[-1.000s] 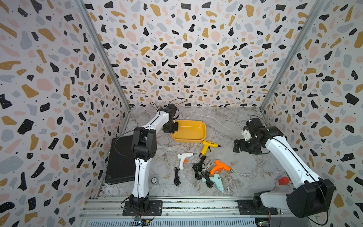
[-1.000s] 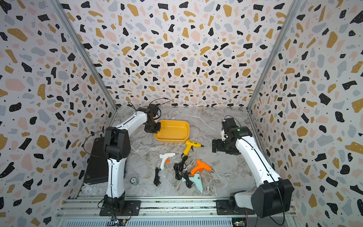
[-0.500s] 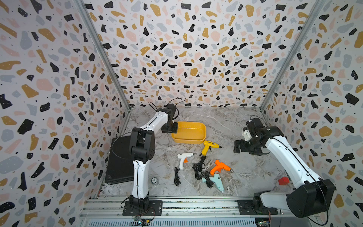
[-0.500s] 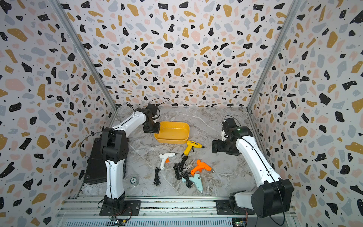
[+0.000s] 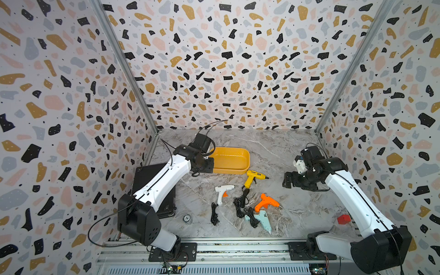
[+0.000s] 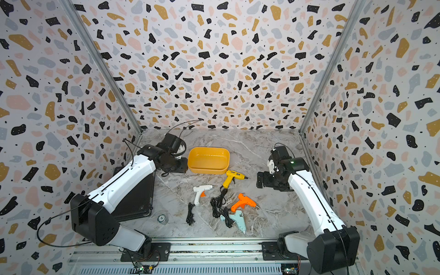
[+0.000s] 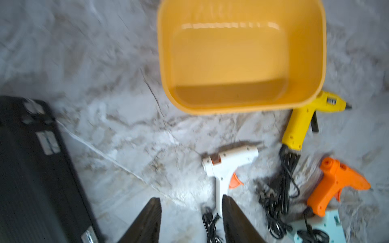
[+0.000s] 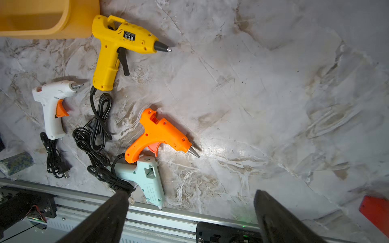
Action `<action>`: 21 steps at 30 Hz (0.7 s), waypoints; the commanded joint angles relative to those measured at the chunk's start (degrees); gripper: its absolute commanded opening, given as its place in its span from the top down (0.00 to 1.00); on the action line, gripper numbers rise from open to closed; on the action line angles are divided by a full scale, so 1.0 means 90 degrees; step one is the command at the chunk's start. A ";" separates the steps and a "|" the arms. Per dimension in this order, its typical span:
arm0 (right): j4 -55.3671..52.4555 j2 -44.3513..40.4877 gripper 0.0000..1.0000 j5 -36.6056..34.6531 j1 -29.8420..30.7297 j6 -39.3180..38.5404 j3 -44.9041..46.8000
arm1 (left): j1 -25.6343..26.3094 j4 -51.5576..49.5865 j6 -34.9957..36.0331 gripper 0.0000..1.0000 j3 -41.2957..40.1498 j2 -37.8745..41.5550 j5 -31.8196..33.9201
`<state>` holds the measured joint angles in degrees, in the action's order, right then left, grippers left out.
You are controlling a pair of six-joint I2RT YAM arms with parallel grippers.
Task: Put the hot melt glue gun into the storage box
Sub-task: Pick up the hot melt adhesive gun from the center of the board.
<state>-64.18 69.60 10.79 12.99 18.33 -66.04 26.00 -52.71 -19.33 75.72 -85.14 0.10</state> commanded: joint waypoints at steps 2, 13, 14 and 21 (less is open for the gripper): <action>0.0105 -0.0277 0.02 0.0265 0.0026 0.0091 0.0229 | 0.0620 -0.0131 -0.0546 0.52 -0.0747 0.0263 -0.0059; -0.0110 -0.0652 0.02 0.0276 0.0041 0.0017 0.0548 | 0.1619 0.0137 -0.0867 0.45 -0.0908 -0.0644 -0.0160; -0.0116 -0.0680 0.02 0.0276 0.0041 0.0005 0.0577 | 0.1671 0.0175 -0.0870 0.45 -0.0896 -0.0757 -0.0144; -0.0304 -0.0923 0.02 0.0275 0.0041 0.0007 0.0696 | 0.1835 0.0159 -0.0795 0.41 -0.0597 -0.1344 0.0126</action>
<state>-64.29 63.09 12.99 13.15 18.61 -59.92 42.17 -50.98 -26.61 67.68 -96.40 -0.67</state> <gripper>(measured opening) 0.983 0.583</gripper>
